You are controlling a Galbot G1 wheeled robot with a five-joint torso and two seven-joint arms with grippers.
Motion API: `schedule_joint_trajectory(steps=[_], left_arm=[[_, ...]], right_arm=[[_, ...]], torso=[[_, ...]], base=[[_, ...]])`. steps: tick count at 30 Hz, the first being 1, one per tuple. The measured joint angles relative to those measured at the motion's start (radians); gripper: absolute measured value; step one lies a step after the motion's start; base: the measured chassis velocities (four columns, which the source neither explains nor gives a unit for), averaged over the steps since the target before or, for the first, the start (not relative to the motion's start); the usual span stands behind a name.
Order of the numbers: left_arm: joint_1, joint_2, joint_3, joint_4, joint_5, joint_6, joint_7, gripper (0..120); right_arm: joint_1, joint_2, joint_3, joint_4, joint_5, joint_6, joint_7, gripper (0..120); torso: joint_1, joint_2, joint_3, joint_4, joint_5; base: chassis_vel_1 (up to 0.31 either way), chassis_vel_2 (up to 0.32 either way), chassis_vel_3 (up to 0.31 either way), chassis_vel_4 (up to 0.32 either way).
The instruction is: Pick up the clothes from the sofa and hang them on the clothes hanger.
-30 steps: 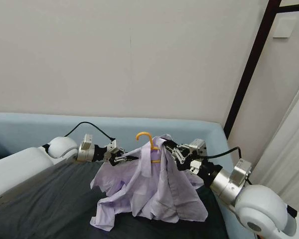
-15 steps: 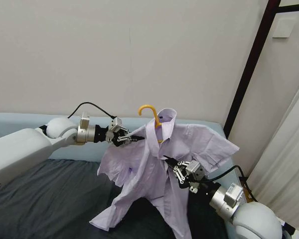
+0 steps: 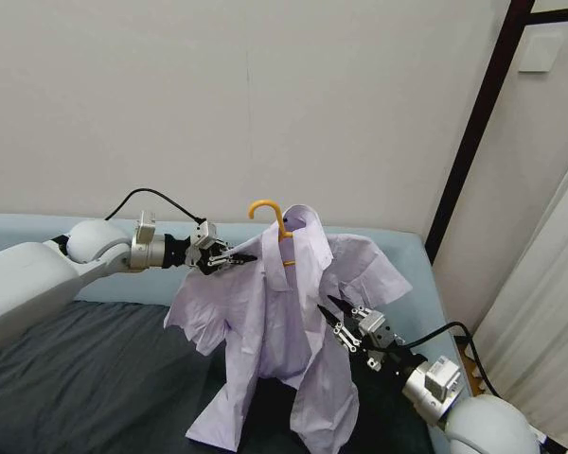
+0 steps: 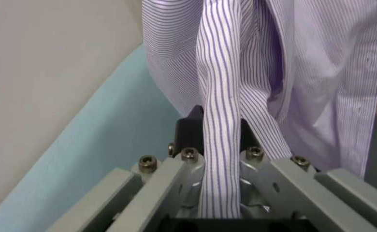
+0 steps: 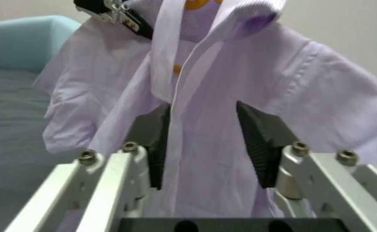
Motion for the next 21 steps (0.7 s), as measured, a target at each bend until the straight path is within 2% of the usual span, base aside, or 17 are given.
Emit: schedule_joint_trajectory(steps=[3,5,7,9,10,13,14,15,16,17,18,21], left_arm=[[0.0,-0.002,-0.002,0.007,0.003,-0.001,-0.001,1],[0.007,-0.004,-0.011,0.012,0.017,-0.002,-0.01,1],[0.01,-0.003,-0.012,0.011,0.02,-0.002,-0.012,1],[0.025,-0.003,-0.017,-0.003,0.03,-0.002,-0.022,1],[0.025,-0.003,-0.017,-0.003,0.03,-0.002,-0.022,1],[0.05,-0.002,-0.024,-0.025,0.04,-0.002,-0.032,1],[0.051,-0.002,-0.024,-0.027,0.04,-0.002,-0.032,1],[0.061,0.001,-0.027,-0.038,0.045,-0.002,-0.032,1],[0.061,0.001,-0.027,-0.038,0.045,-0.002,-0.032,1],[0.068,0.004,-0.03,-0.046,0.047,-0.002,-0.032,1],[0.072,0.007,-0.032,-0.051,0.047,-0.002,-0.032,1],[0.08,0.017,-0.037,-0.064,0.048,-0.002,-0.032,1]], right_arm=[[-0.02,0.002,0.01,0.027,0.0,-0.029,0.028,50],[-0.067,0.017,0.032,0.095,0.048,-0.088,0.112,65],[-0.067,0.021,0.036,0.102,0.07,-0.093,0.126,67],[-0.029,0.031,0.043,0.121,0.222,-0.099,0.194,78],[-0.029,0.031,0.043,0.121,0.222,-0.099,0.194,78],[0.105,0.039,0.033,0.126,0.594,-0.116,0.299,91],[0.11,0.039,0.033,0.126,0.605,-0.117,0.302,93],[0.184,0.048,0.025,0.12,0.772,-0.135,0.347,98],[0.184,0.048,0.025,0.12,0.772,-0.135,0.347,98],[0.24,0.056,0.017,0.112,0.875,-0.147,0.376,99],[0.266,0.06,0.013,0.105,0.918,-0.156,0.389,100],[0.312,0.07,-0.007,0.082,0.974,-0.177,0.403,100]], torso=[[0.0,0.0,0.0,0.0001,0.0],[0.0,0.0,0.0,0.0,0.0002],[0.0,0.0,0.0,-0.0001,0.0002],[0.0,0.0,0.0,0.0,0.0002],[0.0,0.0,0.0,0.0,0.0002],[0.0,0.0,0.0,0.0002,0.0],[0.0,0.0,0.0,0.0003,0.0],[0.0,0.0,0.0,0.0002,0.0],[0.0,0.0,0.0,0.0002,0.0],[0.0,0.0,0.0,0.0003,0.0],[0.0,0.0,0.0,0.0004,0.0],[0.0,0.0,0.0,0.0005,0.0]], base=[[0.0,0.0,0.0,0.0],[0.0,0.0,0.0,0.0],[0.0,0.0,0.0,0.0],[0.0,0.0,0.0,0.0],[0.0,0.0,0.0,0.0],[0.0,0.0,0.0,0.0],[0.0,0.0,0.0,0.0],[0.0,0.0,0.0,0.0],[0.0,0.0,0.0,0.0],[0.0,0.0,0.0,0.0],[0.0,0.0,0.0,0.0],[0.0,0.0,0.0,0.0]])
